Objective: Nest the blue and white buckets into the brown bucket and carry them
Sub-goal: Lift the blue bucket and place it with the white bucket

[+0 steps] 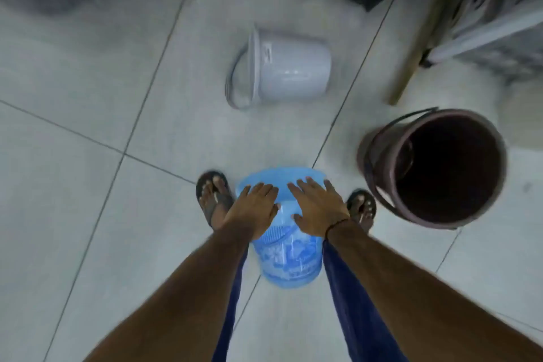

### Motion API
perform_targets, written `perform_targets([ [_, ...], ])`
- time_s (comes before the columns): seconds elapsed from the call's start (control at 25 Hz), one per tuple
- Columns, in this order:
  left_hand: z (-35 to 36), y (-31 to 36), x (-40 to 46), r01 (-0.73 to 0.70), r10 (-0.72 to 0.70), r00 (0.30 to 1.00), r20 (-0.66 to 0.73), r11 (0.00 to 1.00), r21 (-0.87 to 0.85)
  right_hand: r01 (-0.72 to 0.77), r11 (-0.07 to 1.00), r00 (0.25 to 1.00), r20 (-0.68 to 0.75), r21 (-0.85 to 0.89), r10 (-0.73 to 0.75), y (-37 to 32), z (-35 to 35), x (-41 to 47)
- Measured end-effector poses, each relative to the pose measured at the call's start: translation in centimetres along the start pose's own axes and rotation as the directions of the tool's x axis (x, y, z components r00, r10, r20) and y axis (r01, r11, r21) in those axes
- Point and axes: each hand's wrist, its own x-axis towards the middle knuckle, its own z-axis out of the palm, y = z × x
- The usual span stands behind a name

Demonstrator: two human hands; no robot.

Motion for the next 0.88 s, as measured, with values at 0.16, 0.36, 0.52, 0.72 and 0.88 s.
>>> perform_targets([
  [0.16, -0.1, 0.0, -0.5, -0.061, 0.065, 0.996, -0.067, 0.997, 0.056, 0.018, 1.0, 0.999, -0.04, 0.006, -0.018, -0.1, -0.4, 1.3],
  [0.36, -3.4, 3.7, -6.0, -0.119, 0.14, 0.983, -0.123, 0.98, 0.158, 0.023, 0.999, 0.999, -0.047, 0.022, -0.022, -0.1, -4.8, -5.2],
  [0.52, -3.3, 6.9, -5.7, -0.127, 0.15, 0.984, -0.1, 0.97, 0.206, 0.044, 0.983, 0.998, -0.032, -0.179, -0.051, 0.8, -5.7, -7.2],
  [0.72, 1.8, 9.2, -2.7, -0.117, 0.106, 0.993, 0.055, 0.96, 0.256, 0.094, 0.941, 0.995, 0.053, -0.325, -0.081, 3.2, -0.7, -5.5],
  [0.88, 4.4, 10.2, -2.5, -0.078, 0.066, 0.995, 0.075, 0.98, 0.18, 0.144, 0.927, 0.989, 0.081, -0.345, -0.123, 4.3, 2.0, -6.0],
])
